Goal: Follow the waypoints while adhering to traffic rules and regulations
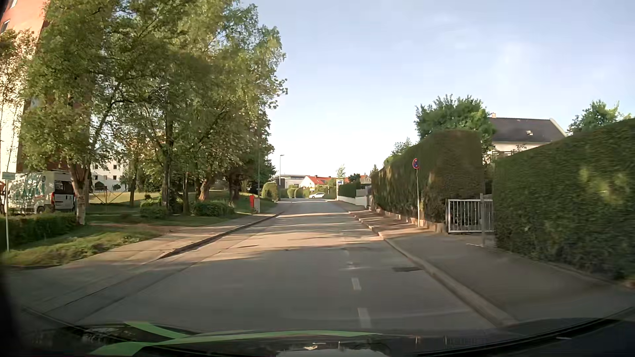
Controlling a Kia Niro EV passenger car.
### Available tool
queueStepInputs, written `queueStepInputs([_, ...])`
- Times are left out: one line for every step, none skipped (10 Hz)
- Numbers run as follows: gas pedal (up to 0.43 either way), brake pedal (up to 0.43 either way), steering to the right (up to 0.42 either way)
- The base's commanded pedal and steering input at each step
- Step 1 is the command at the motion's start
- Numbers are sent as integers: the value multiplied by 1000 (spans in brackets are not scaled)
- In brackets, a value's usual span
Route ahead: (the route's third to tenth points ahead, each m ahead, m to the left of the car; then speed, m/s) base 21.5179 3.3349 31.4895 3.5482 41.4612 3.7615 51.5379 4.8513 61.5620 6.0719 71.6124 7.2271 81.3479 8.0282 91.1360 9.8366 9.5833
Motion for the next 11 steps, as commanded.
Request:
queueStepInputs([118,0,-16])
queueStepInputs([118,0,-13])
queueStepInputs([118,0,-11])
queueStepInputs([118,0,-11])
queueStepInputs([118,0,-12])
queueStepInputs([118,0,-13])
queueStepInputs([118,0,-13])
queueStepInputs([118,0,-14])
queueStepInputs([118,0,-14])
queueStepInputs([118,0,-14])
queueStepInputs([110,0,-14])
